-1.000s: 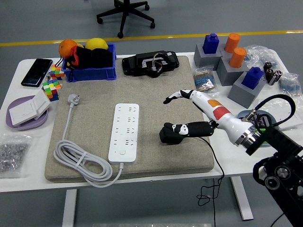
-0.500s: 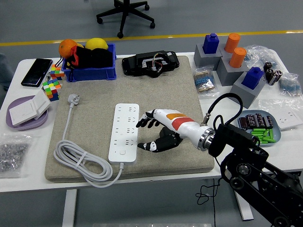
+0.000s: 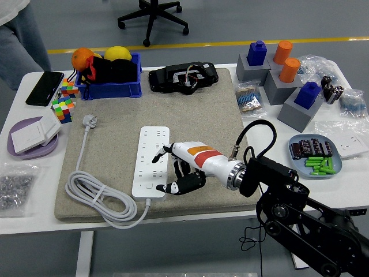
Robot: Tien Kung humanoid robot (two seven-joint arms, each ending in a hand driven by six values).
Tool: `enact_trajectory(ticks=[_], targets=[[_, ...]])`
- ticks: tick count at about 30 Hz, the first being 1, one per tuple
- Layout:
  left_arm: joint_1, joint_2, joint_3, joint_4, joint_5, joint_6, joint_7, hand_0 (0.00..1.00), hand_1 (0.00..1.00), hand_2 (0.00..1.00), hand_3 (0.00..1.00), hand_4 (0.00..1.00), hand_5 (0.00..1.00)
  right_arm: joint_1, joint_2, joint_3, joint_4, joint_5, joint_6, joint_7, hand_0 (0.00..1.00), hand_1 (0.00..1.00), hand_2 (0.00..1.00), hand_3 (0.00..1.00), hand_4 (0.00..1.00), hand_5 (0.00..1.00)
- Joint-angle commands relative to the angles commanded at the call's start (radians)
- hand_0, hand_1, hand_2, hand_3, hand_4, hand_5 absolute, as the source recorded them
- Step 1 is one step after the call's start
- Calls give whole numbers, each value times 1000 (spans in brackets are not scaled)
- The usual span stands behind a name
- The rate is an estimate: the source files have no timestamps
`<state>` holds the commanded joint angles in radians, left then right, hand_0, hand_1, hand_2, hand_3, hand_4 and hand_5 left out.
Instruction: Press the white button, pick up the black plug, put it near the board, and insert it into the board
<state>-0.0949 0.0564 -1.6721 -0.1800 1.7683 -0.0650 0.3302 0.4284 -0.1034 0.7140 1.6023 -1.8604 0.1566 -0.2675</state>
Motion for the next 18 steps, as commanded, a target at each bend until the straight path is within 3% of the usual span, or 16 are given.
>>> enact_trajectory(ticks=[1, 7, 18], targets=[[0, 0, 2, 0, -2, 0, 0, 707, 682, 632, 705, 571, 220, 1, 0, -6, -6, -1, -2, 2, 14, 53, 169, 698, 838, 391], [-1, -1, 12, 0, -9, -1, 0, 707, 682, 632, 705, 571, 220, 30, -3, -68, -57, -2, -31, 25, 14, 53, 169, 698, 838, 391], [0, 4, 10, 0, -1, -3, 2, 707, 682, 630, 706, 571, 221, 83, 43, -166, -180, -14, -84, 60, 2, 30, 165, 696, 833, 406]])
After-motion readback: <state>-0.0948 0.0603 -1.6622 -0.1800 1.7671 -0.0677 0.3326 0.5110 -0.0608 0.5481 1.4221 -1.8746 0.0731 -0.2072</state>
